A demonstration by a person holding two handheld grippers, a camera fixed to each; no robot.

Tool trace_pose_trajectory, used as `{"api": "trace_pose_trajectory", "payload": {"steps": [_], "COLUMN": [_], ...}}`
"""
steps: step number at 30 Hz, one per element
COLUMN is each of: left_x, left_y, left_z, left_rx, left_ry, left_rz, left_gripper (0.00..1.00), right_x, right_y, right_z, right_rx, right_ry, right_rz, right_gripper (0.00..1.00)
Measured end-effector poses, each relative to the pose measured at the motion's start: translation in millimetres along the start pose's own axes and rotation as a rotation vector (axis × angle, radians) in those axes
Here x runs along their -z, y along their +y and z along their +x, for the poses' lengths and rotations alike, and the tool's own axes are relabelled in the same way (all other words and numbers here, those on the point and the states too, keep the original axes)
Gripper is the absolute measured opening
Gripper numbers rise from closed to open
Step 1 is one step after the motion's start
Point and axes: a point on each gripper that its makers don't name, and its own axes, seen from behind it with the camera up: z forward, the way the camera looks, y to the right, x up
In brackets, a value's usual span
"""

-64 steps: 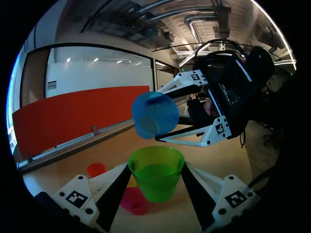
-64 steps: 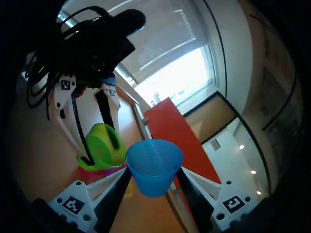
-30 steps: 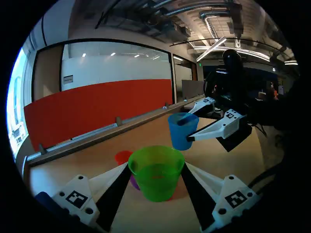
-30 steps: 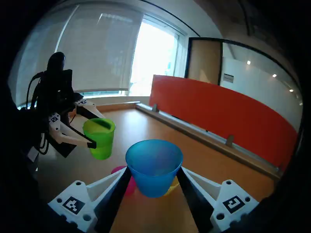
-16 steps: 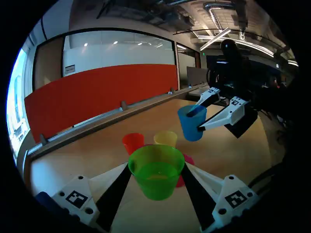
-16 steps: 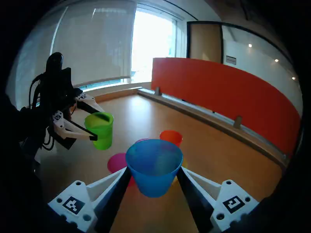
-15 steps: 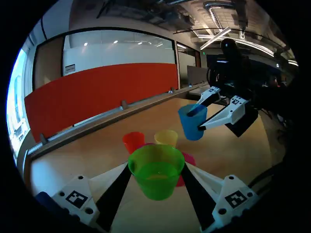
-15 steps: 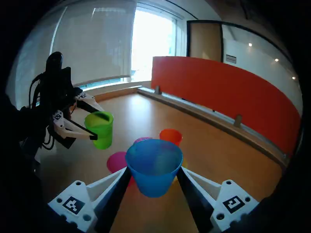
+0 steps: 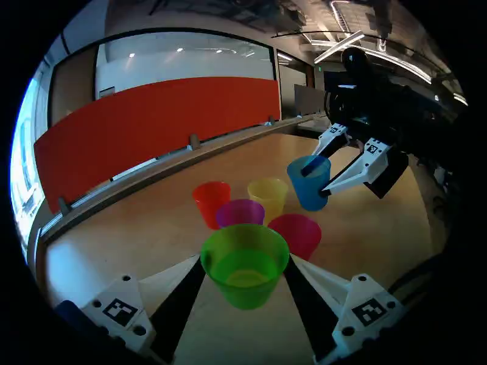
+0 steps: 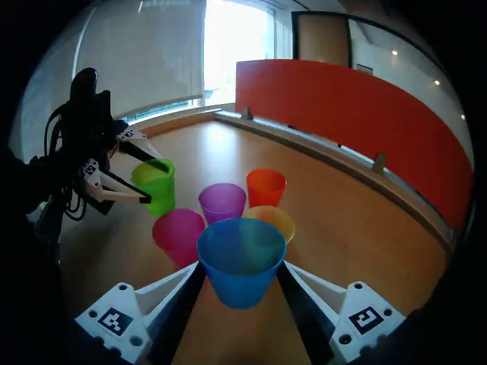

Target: Pour water

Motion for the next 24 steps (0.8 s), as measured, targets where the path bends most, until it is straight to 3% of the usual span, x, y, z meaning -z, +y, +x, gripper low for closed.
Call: {"api": "trace_pose_trajectory", "payload": {"steps": [24], "left_x": [-16.1], "left_y": [4.3], "left_z": [-36.1], "left_rx": [0.000], "left_ry": [-0.106], "left_rz": [-0.034], "left_gripper": [0.86], "right_x": [-15.1], "right_y": [4.1], "right_z": [-42.4], "right_rx": [-0.004], "right_ry": [-0.108], "right_rz": [0.005], "right_gripper": [0.86]}}
